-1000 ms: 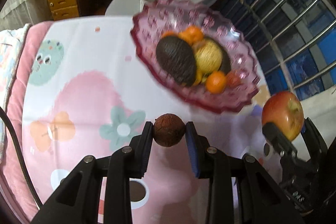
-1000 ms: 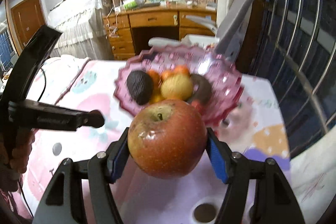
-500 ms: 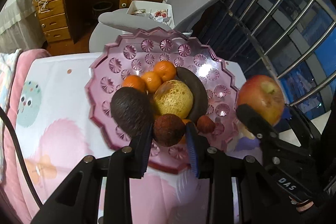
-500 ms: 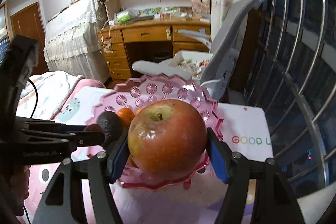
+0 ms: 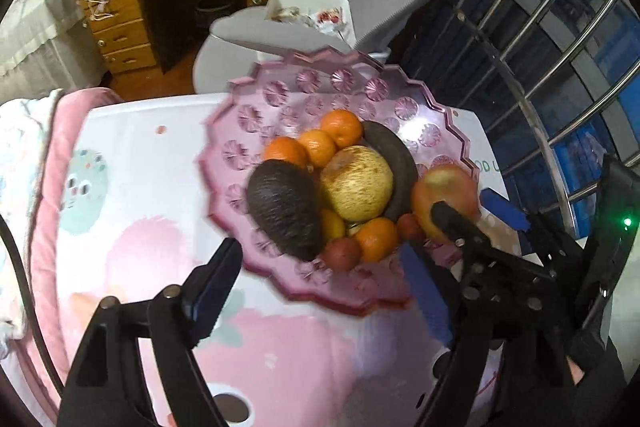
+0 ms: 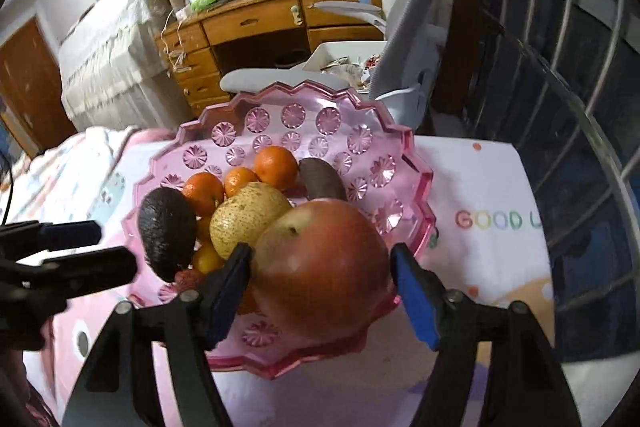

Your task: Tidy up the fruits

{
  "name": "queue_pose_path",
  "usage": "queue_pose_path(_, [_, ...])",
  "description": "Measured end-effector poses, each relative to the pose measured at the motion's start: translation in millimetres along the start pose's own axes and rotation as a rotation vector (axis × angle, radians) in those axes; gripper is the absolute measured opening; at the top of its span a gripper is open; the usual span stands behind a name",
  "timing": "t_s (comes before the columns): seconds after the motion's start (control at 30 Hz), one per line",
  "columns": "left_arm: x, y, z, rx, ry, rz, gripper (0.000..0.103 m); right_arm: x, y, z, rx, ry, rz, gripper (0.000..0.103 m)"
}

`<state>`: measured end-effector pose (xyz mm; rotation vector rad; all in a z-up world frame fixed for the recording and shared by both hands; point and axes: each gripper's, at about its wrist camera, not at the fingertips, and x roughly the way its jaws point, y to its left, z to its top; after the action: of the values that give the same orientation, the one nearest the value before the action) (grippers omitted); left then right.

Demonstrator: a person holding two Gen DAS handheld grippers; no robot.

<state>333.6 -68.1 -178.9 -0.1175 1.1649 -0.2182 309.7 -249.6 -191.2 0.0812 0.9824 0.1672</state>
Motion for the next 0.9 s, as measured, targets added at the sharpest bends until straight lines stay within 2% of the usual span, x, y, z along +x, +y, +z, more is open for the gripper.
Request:
queue_pose_path(0.13, [-23,38,-32,-0.056,0.01,0.012,0.086,-25,8,-16,0.029,-0.035,-0.047,0.077])
queue_pose_path(0.27, [-44,84,-81,-0.136,0.033,0.017,0.086,-58,22,-51,0.07,-0.026,-0.066,0.085])
queue_pose_path(0.37, [-57,115,-128,-0.172,0.08,-0.001,0.086,-86,43,-89,0.089,-0.001,-0.114,0.089])
queue_pose_path(0.47, [-69,126,-163,-0.156,0.108,-0.042,0.086,-111,67,-130,0.122,0.045,-0.107,0.09])
queue_pose_path(0.57, [-85,127,-200,-0.103,0.135,-0.06,0.086,-129,96,-171,0.139,0.118,-0.097,0.09])
queue_pose_path(0.67, [-104,115,-228,-0.06,0.149,-0.068,0.086,-151,125,-208,0.147,0.173,-0.045,0.09])
queue_pose_path(0.77, [-128,99,-245,-0.035,0.14,-0.071,0.086,-173,148,-227,0.127,0.234,-0.016,0.09])
queue_pose_path(0.9, [-171,76,-257,-0.004,0.053,-0.002,0.086,-211,172,-232,0.056,0.25,-0.005,0.09])
